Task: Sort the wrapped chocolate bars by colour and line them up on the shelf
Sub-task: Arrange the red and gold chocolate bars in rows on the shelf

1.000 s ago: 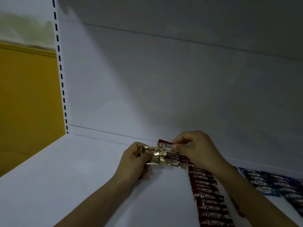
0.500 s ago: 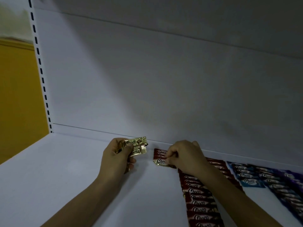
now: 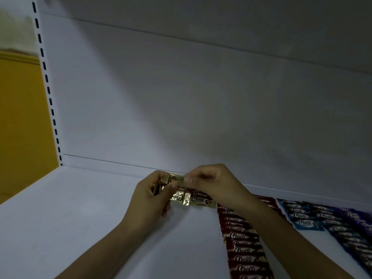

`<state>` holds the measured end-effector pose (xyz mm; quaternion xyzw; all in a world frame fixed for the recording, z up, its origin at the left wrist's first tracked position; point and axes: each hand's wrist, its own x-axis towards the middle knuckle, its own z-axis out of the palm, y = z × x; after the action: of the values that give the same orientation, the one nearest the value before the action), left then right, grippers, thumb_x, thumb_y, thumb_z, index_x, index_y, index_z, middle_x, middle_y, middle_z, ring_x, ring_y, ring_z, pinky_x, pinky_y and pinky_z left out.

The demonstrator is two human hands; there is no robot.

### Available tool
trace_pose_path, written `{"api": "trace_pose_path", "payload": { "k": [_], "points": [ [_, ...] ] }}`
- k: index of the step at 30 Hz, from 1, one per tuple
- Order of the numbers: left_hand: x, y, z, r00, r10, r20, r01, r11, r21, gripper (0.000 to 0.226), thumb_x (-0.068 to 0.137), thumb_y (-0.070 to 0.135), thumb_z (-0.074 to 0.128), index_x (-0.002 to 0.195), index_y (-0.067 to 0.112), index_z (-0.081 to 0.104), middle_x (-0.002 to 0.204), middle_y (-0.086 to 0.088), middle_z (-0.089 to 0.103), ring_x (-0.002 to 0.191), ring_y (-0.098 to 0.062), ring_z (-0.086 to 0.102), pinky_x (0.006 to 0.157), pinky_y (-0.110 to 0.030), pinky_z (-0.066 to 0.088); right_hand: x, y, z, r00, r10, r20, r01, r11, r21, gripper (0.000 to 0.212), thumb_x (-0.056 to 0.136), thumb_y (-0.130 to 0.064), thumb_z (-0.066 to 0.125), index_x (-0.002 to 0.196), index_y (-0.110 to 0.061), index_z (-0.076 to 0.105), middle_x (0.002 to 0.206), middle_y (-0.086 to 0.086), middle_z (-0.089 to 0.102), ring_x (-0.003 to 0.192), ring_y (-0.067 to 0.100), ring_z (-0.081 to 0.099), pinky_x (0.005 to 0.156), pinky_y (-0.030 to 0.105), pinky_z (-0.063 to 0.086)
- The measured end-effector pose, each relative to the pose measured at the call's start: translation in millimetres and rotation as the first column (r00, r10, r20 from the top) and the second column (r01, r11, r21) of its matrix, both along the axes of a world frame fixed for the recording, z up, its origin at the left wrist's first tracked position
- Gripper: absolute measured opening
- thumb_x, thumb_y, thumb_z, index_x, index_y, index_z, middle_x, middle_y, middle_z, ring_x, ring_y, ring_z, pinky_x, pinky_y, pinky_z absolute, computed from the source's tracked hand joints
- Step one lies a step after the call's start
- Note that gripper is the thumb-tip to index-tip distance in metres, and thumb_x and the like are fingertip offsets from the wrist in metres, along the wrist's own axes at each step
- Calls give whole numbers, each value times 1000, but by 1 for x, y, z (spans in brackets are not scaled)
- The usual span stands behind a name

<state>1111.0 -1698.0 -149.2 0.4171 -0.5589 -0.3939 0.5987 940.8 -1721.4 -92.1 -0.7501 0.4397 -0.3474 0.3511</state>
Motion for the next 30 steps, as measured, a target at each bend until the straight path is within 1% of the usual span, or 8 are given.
{"api": "trace_pose_path", "payload": {
  "k": [3, 6, 9, 13, 16, 20, 25, 30],
  "points": [
    [0, 0, -1, 1000, 4, 29, -3, 1000, -12, 6, 90, 12, 63, 85, 12, 66, 43, -2, 51, 35, -9, 43, 38, -17, 35, -2, 0, 2, 999, -40, -21, 39, 997, -65, 5, 81, -18, 73, 81, -22, 76, 71, -13, 70, 70, 2, 66, 66, 14, 50],
    [1, -2, -3, 999, 37, 27, -37, 999, 6, 7, 91, 14, 62, 87, 13, 67, 43, -2, 52, 35, -9, 43, 38, -17, 35, -9, -3, 4, 995, -98, 36, 100, 994, -44, 9, 82, -20, 72, 89, -20, 77, 76, -4, 73, 72, 14, 69, 72, 29, 56],
    [4, -4, -4, 996, 90, 13, -91, 995, 42, 8, 92, 15, 61, 87, 12, 66, 43, 0, 51, 36, -7, 42, 37, -17, 34, -11, -3, 8, 992, -110, 56, 111, 993, -27, 15, 87, -18, 66, 90, -30, 75, 67, -3, 71, 55, 8, 63, 60, 22, 51],
    [5, -4, -4, 994, 113, -9, -112, 991, 78, 8, 92, 13, 61, 87, 10, 66, 43, 1, 52, 37, -7, 42, 37, -17, 34, -14, -3, 12, 992, -90, 86, 85, 995, 58, 11, 87, -21, 66, 92, -25, 75, 86, -3, 75, 76, 17, 72, 82, 30, 56],
    [5, -5, -5, 994, 110, -18, -107, 989, 105, 7, 92, 12, 61, 88, 10, 66, 44, -1, 52, 37, -9, 42, 37, -18, 34, -13, 0, 10, 995, -82, 56, 80, 996, 36, 12, 83, -12, 71, 91, -21, 74, 82, 2, 75, 76, 18, 72, 80, 30, 57],
    [5, -5, -5, 995, 95, -10, -93, 990, 104, 4, 91, 11, 63, 88, 11, 66, 47, 0, 56, 38, -9, 44, 37, -19, 35, -10, 0, 8, 990, -69, -122, 63, 997, -52, 28, 84, -15, 70, 107, -29, 67, 76, -3, 74, 72, 6, 70, 75, 22, 56],
    [5, -6, -6, 994, 113, 10, -114, 991, 76, 5, 91, 10, 62, 87, 11, 65, 47, 0, 55, 38, -9, 43, 37, -19, 35, -17, -3, 9, 955, -88, -284, 79, 996, -43, 17, 80, -11, 72, 81, -26, 63, 69, -2, 70, 66, 10, 68, 63, 24, 53],
    [8, -8, -6, 986, 162, 31, -164, 985, 59, 5, 91, 13, 62, 87, 14, 65, 45, 1, 54, 38, -8, 41, 38, -18, 35, -27, -6, 5, 861, -58, -505, 102, 993, 58, 15, 78, -15, 74, 84, -27, 67, 81, -7, 68, 76, 7, 64, 78, 26, 52]
  ]
}}
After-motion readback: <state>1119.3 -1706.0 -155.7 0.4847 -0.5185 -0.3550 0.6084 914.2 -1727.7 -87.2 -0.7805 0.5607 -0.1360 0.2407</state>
